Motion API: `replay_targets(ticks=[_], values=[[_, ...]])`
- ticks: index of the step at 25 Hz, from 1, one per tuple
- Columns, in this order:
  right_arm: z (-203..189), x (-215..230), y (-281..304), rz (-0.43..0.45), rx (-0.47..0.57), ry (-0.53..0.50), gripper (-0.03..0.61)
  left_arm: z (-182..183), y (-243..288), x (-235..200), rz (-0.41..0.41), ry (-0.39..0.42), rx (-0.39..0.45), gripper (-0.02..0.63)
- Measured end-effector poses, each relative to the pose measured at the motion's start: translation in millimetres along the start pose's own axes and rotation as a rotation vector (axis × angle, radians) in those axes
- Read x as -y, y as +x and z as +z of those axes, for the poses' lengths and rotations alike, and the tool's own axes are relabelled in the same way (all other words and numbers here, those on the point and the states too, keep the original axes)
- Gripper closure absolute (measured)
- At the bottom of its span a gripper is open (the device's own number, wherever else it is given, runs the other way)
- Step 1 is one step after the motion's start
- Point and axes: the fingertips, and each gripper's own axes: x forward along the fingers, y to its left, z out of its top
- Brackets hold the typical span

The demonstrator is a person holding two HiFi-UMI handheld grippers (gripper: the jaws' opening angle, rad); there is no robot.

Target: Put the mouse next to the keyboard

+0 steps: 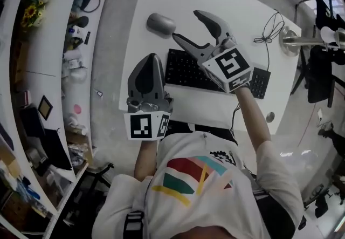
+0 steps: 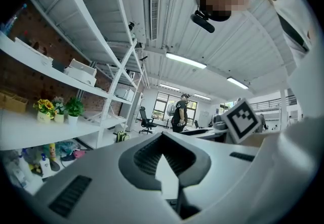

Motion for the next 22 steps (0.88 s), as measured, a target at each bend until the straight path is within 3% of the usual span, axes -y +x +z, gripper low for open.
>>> replay_targets(ticks=[4,8,13,17,22], values=[[-37,-5,69,0.104,-0.188,0.016,0.234,-21,1,-32,0.066,-0.048,-0.006,0.569],[-67,-11,125,0.147,-0.295,0.104,0.2,-49,3,-68,0.141,-0.129,-0.024,0.569],[-110,-22,154,0.194,-0.48,0.001,0.199,-57,3,-80,0.169,-0.165,-0.012,0.569],[-129,-18,167,0.165,-0.552,-0.016,0.201,-65,1,-95,0.209,-0.212,-0.007,0.569],[-132,-15,173,0.139,-0.569,-0.024,0.202,-77,1,-105,0.228,-0.237,-0.021,0.569]])
